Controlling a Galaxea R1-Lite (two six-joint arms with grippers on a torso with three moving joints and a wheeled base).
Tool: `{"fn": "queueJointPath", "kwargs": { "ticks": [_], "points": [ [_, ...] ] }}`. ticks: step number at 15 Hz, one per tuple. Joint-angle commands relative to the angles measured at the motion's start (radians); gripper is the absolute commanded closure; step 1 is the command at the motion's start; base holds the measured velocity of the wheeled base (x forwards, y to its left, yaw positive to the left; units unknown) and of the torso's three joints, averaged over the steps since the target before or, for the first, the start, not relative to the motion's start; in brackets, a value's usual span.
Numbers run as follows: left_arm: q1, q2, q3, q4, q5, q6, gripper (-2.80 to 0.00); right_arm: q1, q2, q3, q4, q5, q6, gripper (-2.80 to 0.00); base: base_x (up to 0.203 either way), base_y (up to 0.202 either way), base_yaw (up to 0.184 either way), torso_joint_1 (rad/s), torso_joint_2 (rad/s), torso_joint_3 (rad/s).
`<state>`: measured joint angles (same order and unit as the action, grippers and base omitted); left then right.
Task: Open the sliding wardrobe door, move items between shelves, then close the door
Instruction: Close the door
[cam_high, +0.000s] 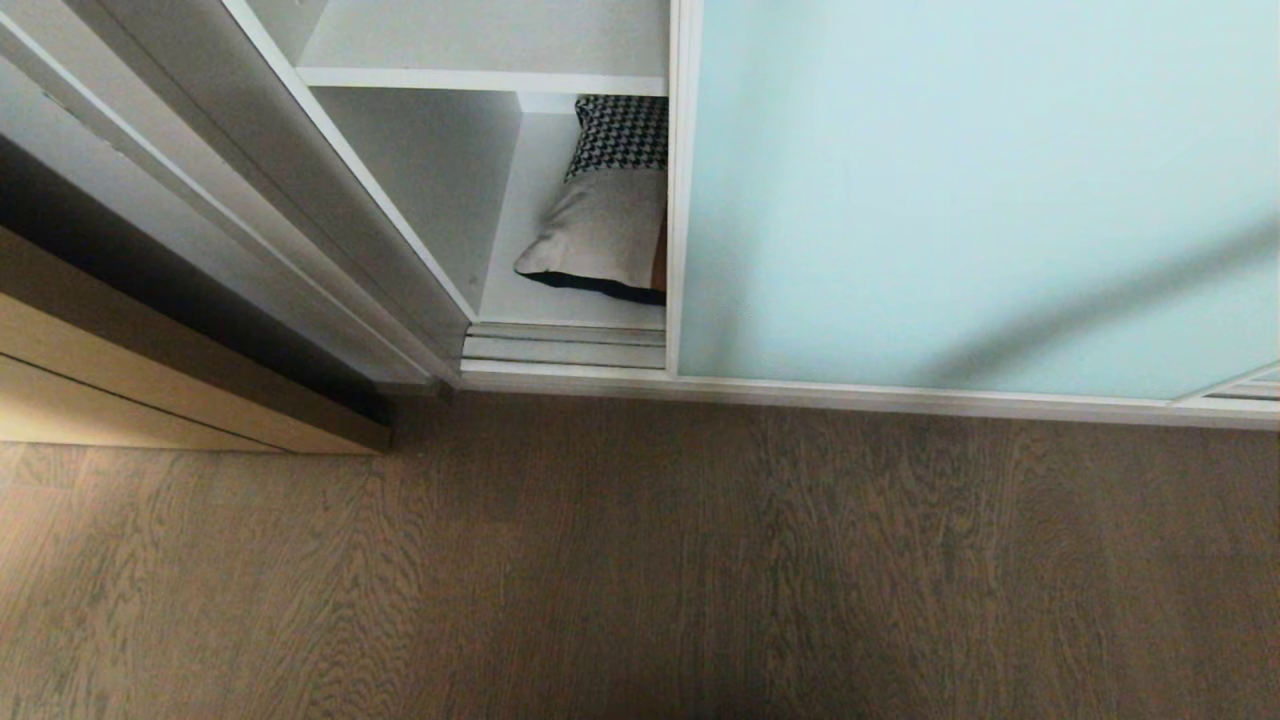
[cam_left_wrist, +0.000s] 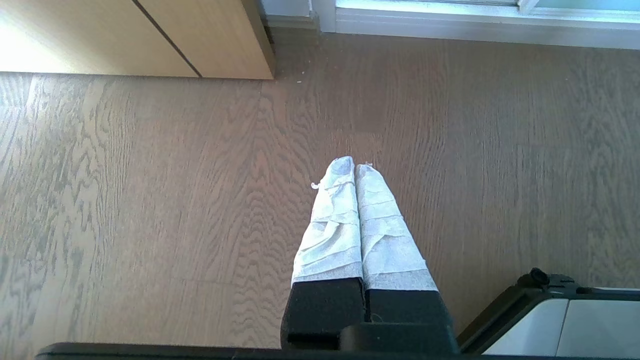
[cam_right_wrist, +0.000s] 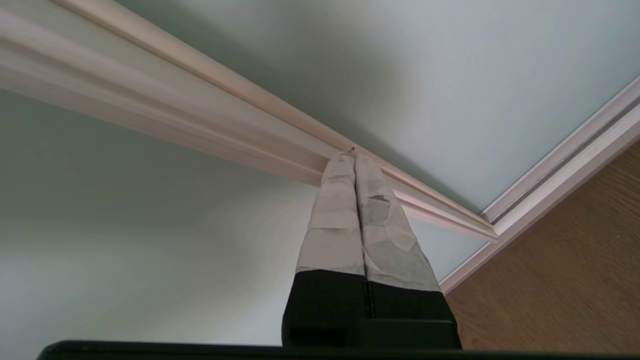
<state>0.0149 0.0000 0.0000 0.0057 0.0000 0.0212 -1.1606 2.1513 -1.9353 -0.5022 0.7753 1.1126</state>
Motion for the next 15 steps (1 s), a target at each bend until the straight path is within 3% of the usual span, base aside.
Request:
{"fn": "queueJointPath", "kwargs": {
  "ticks": [1, 5, 15],
  "points": [
    [0.000, 0.002, 0.002, 0.000, 0.000, 0.000, 0.00, 0.004, 0.019, -0.001, -0.023, 0.005, 0.005, 0.00, 0.000, 0.000, 0.000, 0.000, 0.00, 0.000],
    [0.000, 0.002, 0.002, 0.000, 0.000, 0.000, 0.00, 0.004, 0.071, -0.002, -0.156, 0.004, 0.007, 0.00, 0.000, 0.000, 0.000, 0.000, 0.00, 0.000],
    [0.000, 0.002, 0.002, 0.000, 0.001, 0.000, 0.00, 0.062, 0.116, -0.002, -0.182, -0.001, 0.023, 0.00, 0.000, 0.000, 0.000, 0.000, 0.00, 0.000]
  ]
}}
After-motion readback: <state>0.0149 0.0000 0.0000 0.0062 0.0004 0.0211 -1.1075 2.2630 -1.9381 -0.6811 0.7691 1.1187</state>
